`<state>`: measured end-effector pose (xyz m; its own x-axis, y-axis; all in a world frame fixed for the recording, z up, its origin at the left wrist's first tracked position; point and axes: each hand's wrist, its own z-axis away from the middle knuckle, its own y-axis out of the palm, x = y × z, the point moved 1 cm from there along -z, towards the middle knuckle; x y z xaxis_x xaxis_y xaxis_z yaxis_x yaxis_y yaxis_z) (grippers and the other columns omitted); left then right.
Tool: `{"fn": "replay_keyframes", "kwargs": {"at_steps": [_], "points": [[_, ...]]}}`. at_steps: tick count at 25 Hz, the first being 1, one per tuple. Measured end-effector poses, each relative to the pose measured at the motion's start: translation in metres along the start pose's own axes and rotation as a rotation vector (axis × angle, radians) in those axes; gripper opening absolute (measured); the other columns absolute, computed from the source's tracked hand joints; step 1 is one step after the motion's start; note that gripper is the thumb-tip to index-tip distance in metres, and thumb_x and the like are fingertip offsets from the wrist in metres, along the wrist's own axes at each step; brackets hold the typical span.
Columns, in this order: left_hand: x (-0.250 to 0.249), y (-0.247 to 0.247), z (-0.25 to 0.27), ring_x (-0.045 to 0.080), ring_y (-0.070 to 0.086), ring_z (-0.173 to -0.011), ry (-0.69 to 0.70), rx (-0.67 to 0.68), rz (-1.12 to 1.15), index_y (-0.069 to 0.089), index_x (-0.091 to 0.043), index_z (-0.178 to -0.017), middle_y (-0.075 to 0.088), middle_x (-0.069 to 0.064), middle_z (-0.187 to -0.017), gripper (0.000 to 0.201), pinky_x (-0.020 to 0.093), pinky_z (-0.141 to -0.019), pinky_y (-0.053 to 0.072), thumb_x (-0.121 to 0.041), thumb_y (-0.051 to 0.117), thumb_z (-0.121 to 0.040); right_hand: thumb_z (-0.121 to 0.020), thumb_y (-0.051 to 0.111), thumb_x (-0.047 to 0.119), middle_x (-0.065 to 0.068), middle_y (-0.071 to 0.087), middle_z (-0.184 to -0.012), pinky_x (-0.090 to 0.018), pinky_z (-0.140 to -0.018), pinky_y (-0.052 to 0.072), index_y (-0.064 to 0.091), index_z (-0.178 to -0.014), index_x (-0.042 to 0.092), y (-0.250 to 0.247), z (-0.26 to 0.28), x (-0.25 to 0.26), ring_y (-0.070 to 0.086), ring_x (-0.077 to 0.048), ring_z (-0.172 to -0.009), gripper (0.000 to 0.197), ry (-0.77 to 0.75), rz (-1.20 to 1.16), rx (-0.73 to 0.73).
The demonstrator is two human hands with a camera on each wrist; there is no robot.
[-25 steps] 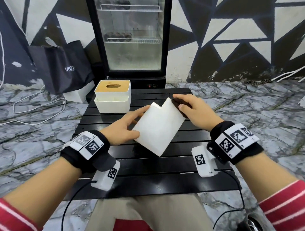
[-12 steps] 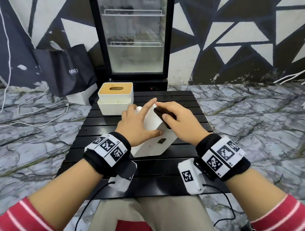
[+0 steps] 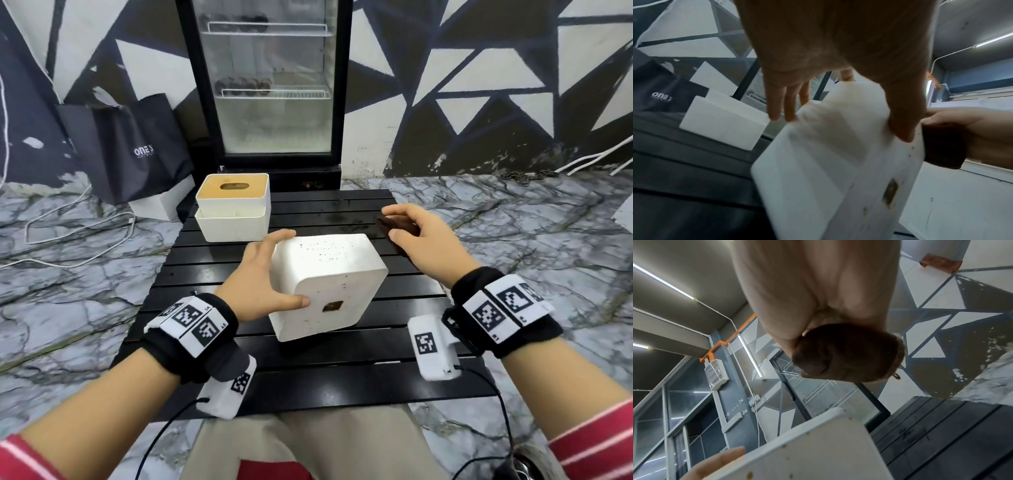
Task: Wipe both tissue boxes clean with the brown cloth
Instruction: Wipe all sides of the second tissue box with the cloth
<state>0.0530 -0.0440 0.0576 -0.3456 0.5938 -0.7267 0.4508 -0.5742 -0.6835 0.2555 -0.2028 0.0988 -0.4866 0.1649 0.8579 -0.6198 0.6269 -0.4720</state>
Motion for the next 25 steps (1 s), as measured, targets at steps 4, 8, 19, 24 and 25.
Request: {"fn": "replay_keyframes", "kwargs": {"at_steps": [4, 8, 19, 24, 25], "points": [[0.014, 0.015, 0.0, 0.015, 0.045, -0.121, 0.001, 0.045, 0.12, 0.023, -0.07, -0.11, 0.037, -0.002, -0.133, 0.091, 0.036, -0.105, 0.038, -0.051, 0.08, -0.042, -0.086, 0.05, 0.002, -0.003, 0.06, -0.102, -0.02, -0.068, 0.048, 0.056, -0.099, 0.022, 0.011, -0.003, -0.01, 0.058, -0.017, -0.09, 0.024, 0.047, -0.012, -0.022], [0.021, 0.024, -0.001, 0.008, 0.042, -0.123, 0.02, 0.063, 0.172, 0.026, -0.067, -0.11, 0.036, -0.006, -0.136, 0.088, 0.031, -0.106, 0.035, -0.052, 0.08, -0.042, -0.085, 0.051, 0.003, -0.004, 0.06, -0.102, -0.014, -0.057, 0.048, 0.057, -0.095, 0.024, 0.021, -0.004, -0.018, 0.058, -0.012, -0.079, 0.024, 0.031, 0.039, -0.047], [0.009, 0.03, -0.019, -0.004, 0.044, -0.114, 0.082, 0.004, 0.224, 0.044, -0.059, -0.111, 0.044, -0.027, -0.121, 0.065, 0.031, -0.104, 0.04, -0.061, 0.068, -0.05, -0.091, 0.048, 0.016, 0.003, 0.046, -0.131, -0.026, -0.103, 0.031, 0.05, -0.128, 0.021, 0.044, 0.019, -0.032, 0.04, -0.016, -0.122, 0.037, -0.077, 0.15, -0.135], [0.01, 0.032, -0.023, 0.003, 0.048, -0.115, 0.06, 0.034, 0.335, 0.052, -0.056, -0.109, 0.047, -0.021, -0.123, 0.065, 0.034, -0.102, 0.043, -0.054, 0.074, -0.048, -0.091, 0.045, 0.015, 0.003, 0.044, -0.129, -0.027, -0.103, 0.031, 0.052, -0.127, 0.021, 0.045, 0.015, -0.035, 0.04, -0.018, -0.12, 0.036, -0.076, 0.165, -0.136], [0.01, 0.032, -0.023, 0.005, 0.049, -0.115, 0.057, 0.033, 0.353, 0.053, -0.055, -0.109, 0.047, -0.019, -0.124, 0.065, 0.036, -0.102, 0.043, -0.053, 0.075, -0.048, -0.091, 0.044, 0.014, 0.002, 0.045, -0.128, -0.029, -0.104, 0.032, 0.052, -0.126, 0.02, 0.045, 0.007, -0.034, 0.041, -0.02, -0.12, 0.036, -0.074, 0.187, -0.118]]}}
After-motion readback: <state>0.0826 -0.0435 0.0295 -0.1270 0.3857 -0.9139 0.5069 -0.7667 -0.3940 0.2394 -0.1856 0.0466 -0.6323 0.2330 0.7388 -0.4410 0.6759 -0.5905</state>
